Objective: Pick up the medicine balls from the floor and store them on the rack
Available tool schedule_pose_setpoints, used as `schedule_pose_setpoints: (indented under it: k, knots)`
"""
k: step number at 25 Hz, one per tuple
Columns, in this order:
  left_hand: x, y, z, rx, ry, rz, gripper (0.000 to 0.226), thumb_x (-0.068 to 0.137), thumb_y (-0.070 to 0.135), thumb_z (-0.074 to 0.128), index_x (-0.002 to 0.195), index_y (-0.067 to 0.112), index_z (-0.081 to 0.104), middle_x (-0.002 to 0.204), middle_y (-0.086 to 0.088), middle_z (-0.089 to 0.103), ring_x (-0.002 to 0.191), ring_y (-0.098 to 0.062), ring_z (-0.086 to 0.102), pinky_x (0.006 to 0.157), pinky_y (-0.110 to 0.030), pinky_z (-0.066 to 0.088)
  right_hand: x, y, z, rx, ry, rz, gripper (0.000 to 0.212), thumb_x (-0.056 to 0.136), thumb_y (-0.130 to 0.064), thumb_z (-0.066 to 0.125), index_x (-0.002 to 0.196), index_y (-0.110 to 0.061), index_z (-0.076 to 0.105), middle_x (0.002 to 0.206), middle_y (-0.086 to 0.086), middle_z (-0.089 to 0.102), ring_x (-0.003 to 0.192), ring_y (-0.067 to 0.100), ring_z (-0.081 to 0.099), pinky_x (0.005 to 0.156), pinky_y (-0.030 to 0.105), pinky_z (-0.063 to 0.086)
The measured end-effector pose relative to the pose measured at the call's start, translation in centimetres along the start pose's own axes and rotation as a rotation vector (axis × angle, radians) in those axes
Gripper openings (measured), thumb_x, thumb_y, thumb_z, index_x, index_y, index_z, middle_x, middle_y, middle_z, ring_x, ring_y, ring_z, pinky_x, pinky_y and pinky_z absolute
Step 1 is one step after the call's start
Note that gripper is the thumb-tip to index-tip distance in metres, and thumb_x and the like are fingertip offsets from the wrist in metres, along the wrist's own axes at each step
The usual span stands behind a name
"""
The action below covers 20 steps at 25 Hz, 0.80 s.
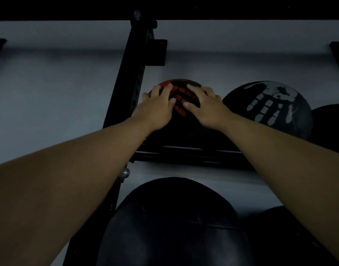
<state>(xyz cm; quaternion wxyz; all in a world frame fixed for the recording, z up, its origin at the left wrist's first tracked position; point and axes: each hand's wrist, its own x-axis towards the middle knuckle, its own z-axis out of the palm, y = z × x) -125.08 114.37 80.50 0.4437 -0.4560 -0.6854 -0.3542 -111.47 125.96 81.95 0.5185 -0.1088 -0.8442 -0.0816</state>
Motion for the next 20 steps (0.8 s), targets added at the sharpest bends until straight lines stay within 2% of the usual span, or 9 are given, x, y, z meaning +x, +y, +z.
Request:
schedule_pose_setpoints:
  k: [4, 8, 13, 15, 17, 20]
  knots:
    - [-0.5, 0.3, 0.6, 0.026, 0.032, 0.010, 0.060, 0.117, 0.040, 0.025, 0.173, 0.025, 0.010, 0.179, -0.010, 0.011, 0.159, -0.043, 0.020, 0.120, -0.057, 0.035, 0.0, 0.4, 0.1, -0.008, -0.012, 0.004, 0.067, 0.108, -0.050, 0.045, 0.167, -0.040, 0.016, 0.177, 0.009, 0.007, 0.160, 0.040, 0.014, 0.130, 0.052, 0.017]
    - [-0.8, -0.1, -0.3, 0.036, -0.047, 0.024, 0.063, 0.117, 0.044, 0.025, 0.174, 0.029, 0.002, 0.182, -0.008, 0.001, 0.164, -0.044, 0.011, 0.125, -0.059, 0.030, -0.1, -0.1, 0.5, -0.017, 0.004, 0.052, 0.067, 0.109, -0.048, 0.045, 0.167, -0.037, 0.015, 0.178, 0.010, 0.005, 0.162, 0.037, 0.013, 0.131, 0.052, 0.018]
    - [-2.5, -0.1, -1.0, 0.101, -0.106, 0.045, 0.071, 0.115, 0.043, 0.039, 0.174, 0.030, 0.002, 0.183, -0.010, -0.003, 0.165, -0.044, 0.012, 0.126, -0.060, 0.030, -2.8, -1.1, -0.1, -0.067, -0.051, 0.070, 0.072, 0.107, -0.041, 0.052, 0.168, -0.027, 0.016, 0.177, 0.014, 0.011, 0.164, 0.030, 0.012, 0.131, 0.043, 0.018]
    - [-4.1, 0.3, -1.3, 0.120, -0.146, 0.067, 0.075, 0.112, 0.042, 0.047, 0.174, 0.031, 0.006, 0.183, -0.010, -0.002, 0.165, -0.042, 0.016, 0.128, -0.060, 0.030, -4.7, -1.5, -1.1, -0.084, -0.109, 0.082, 0.068, 0.107, -0.043, 0.051, 0.167, -0.026, 0.023, 0.175, 0.013, 0.019, 0.161, 0.030, 0.021, 0.129, 0.040, 0.022]
    - [-5.8, 1.1, -1.9, 0.188, -0.203, 0.111, 0.070, 0.111, 0.042, 0.050, 0.172, 0.029, 0.018, 0.182, -0.008, 0.010, 0.163, -0.039, 0.024, 0.128, -0.060, 0.031, -6.9, -2.2, -2.8, -0.096, -0.155, 0.090, 0.065, 0.107, -0.045, 0.050, 0.165, -0.028, 0.028, 0.169, 0.013, 0.030, 0.153, 0.032, 0.034, 0.126, 0.042, 0.030]
    - [-8.5, 4.2, -5.1, 0.266, -0.311, 0.182, 0.055, 0.111, 0.041, 0.049, 0.164, 0.025, 0.043, 0.169, -0.009, 0.042, 0.152, -0.034, 0.044, 0.123, -0.053, 0.037, -10.8, -3.0, -7.0, -0.185, -0.142, 0.100, 0.059, 0.107, -0.046, 0.047, 0.162, -0.028, 0.035, 0.158, 0.016, 0.043, 0.143, 0.035, 0.045, 0.117, 0.049, 0.041]
